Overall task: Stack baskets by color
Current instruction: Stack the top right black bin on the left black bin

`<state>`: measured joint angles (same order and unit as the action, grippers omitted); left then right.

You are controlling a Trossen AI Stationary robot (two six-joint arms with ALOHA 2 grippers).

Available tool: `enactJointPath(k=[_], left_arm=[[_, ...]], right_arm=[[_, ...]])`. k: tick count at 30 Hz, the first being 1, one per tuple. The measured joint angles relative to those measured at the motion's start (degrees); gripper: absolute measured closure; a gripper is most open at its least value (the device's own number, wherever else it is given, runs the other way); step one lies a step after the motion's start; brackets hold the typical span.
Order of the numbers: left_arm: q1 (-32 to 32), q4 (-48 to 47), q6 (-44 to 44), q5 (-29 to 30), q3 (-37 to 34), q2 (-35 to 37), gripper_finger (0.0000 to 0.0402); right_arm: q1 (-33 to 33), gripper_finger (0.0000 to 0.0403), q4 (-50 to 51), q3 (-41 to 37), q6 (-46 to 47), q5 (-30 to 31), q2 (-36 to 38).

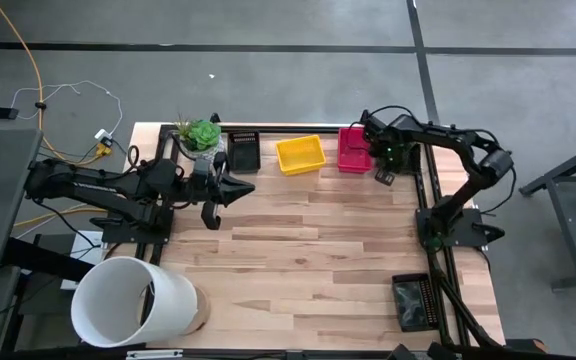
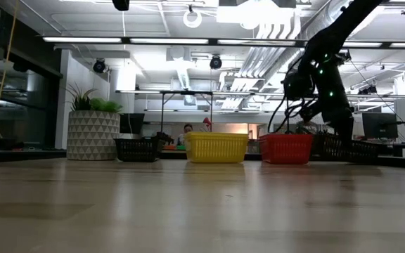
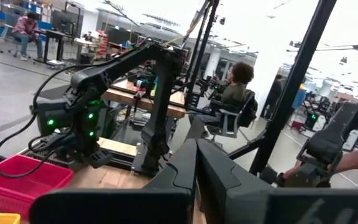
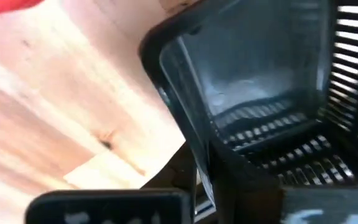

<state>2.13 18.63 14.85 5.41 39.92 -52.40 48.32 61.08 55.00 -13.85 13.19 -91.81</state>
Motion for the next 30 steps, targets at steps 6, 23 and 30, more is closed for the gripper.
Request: enactJointPath(k=[6, 23, 30], left_arm=[[0.0, 1.57, -0.01, -0.23, 0.0, 0.71, 0.0401], [2.39, 10.74, 0.06, -4.16, 0.0, 8.02, 0.0401], [2.47, 12.86, 3.13, -5.03, 0.0, 10.29, 0.0401]], right_arm=[[-0.23, 0.0399, 4.27, 0.0, 3.08, 0.49, 10.46], [-24.53, 0.0402, -2.31, 18.46, 3.04, 3.38, 21.17], [-35.93, 0.0402, -11.3, 30.01, -21.49, 6.83, 4.34]])
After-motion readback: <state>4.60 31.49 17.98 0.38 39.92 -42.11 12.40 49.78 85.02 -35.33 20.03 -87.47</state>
